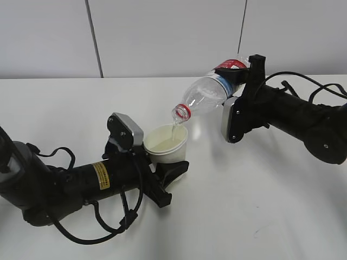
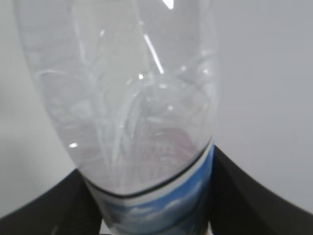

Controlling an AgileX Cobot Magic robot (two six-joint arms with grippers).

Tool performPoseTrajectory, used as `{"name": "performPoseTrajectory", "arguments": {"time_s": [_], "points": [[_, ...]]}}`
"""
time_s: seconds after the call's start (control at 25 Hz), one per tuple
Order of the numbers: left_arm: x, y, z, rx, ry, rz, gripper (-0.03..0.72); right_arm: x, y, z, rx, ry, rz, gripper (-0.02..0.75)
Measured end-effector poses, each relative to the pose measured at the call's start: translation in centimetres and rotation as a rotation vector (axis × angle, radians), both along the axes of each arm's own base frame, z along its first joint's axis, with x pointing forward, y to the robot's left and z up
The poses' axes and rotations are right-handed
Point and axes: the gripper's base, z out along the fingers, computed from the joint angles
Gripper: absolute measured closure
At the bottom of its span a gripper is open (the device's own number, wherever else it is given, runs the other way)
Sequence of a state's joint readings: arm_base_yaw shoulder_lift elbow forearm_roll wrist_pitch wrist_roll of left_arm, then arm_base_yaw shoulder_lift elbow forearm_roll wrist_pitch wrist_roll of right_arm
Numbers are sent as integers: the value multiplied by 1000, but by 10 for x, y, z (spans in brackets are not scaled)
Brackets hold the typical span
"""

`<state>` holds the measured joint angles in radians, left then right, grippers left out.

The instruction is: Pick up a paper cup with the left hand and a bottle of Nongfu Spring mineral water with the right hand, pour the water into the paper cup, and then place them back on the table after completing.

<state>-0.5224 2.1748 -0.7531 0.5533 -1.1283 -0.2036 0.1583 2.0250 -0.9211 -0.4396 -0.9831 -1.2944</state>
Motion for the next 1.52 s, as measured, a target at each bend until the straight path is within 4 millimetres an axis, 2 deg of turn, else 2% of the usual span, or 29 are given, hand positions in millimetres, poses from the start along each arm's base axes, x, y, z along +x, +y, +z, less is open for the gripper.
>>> {"name": "performPoseTrajectory", "arguments": {"time_s": [0.8,1.08,1.52], "points": [[0,0,0,0,0,1,336,-1,-3,-1,171,97,-43,317],[1,0,0,-2,1,9,336,0,-7,-1,411,211,-111,317],[2,1,0,-4,3,21,337,-1,-9,-3,941,478,-173,317]]}}
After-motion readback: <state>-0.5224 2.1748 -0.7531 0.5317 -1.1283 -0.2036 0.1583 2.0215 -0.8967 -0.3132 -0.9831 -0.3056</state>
